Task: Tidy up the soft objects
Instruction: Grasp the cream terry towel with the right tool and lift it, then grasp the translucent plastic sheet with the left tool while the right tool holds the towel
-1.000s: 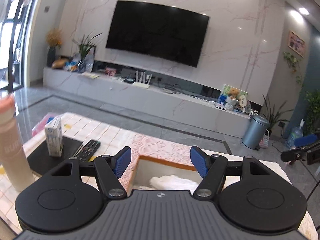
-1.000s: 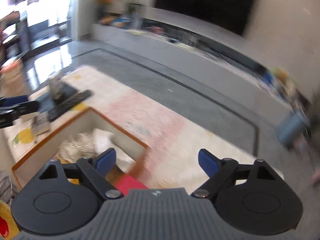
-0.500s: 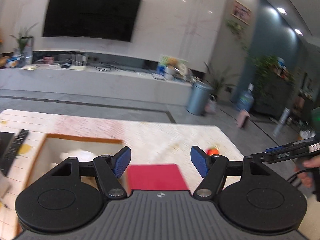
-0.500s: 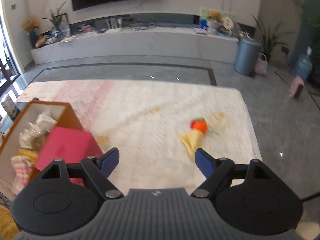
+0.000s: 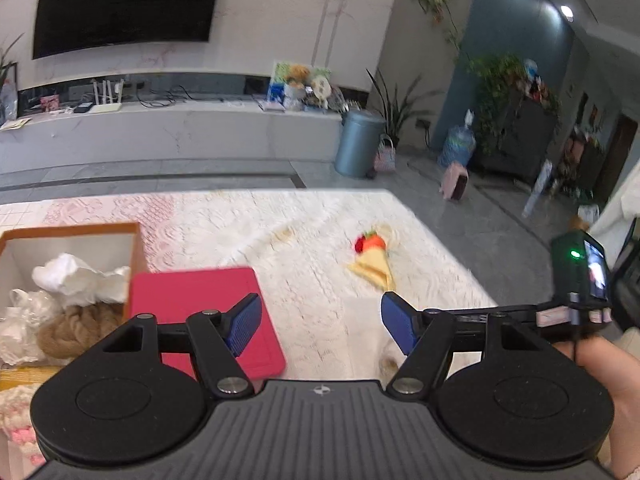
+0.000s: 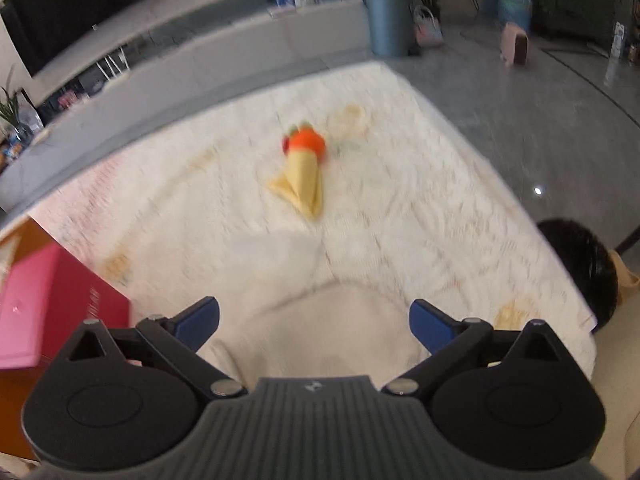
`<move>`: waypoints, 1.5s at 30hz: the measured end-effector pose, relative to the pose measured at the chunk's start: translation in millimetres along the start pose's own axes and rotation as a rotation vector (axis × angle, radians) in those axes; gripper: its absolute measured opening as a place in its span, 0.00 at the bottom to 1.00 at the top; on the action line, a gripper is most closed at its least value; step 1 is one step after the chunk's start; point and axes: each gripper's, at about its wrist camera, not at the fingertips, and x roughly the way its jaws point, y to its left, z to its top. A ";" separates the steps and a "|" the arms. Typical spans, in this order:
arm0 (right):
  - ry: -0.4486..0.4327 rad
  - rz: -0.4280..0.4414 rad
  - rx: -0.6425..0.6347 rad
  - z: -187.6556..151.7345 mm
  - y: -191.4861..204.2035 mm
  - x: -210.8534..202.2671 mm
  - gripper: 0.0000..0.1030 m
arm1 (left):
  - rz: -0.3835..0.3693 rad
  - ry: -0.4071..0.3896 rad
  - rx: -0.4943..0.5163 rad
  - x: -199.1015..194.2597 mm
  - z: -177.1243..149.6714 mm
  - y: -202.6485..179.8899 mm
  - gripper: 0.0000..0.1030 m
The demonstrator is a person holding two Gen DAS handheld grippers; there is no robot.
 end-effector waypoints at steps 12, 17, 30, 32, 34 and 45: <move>0.146 -0.082 -0.159 -42.0 33.1 71.1 0.98 | 0.019 0.086 0.106 18.7 -29.9 -30.3 0.78; 0.142 -0.043 -0.231 -45.1 26.2 67.1 0.95 | 0.029 0.083 0.130 13.0 -30.2 -39.1 0.78; 0.083 0.091 -0.028 -41.5 -16.9 38.1 0.19 | 0.147 0.113 0.127 14.9 -17.4 -49.5 0.78; 0.051 0.115 -0.002 -40.1 -21.3 29.8 0.18 | 0.152 0.137 0.145 25.7 -16.2 -58.5 0.78; 0.007 0.136 0.016 -38.7 -26.9 18.4 0.18 | 0.131 0.155 0.172 38.8 -17.2 -70.2 0.78; -0.091 0.144 0.091 -38.1 -69.0 -7.7 0.18 | 0.119 0.228 0.207 135.3 -30.6 -124.1 0.78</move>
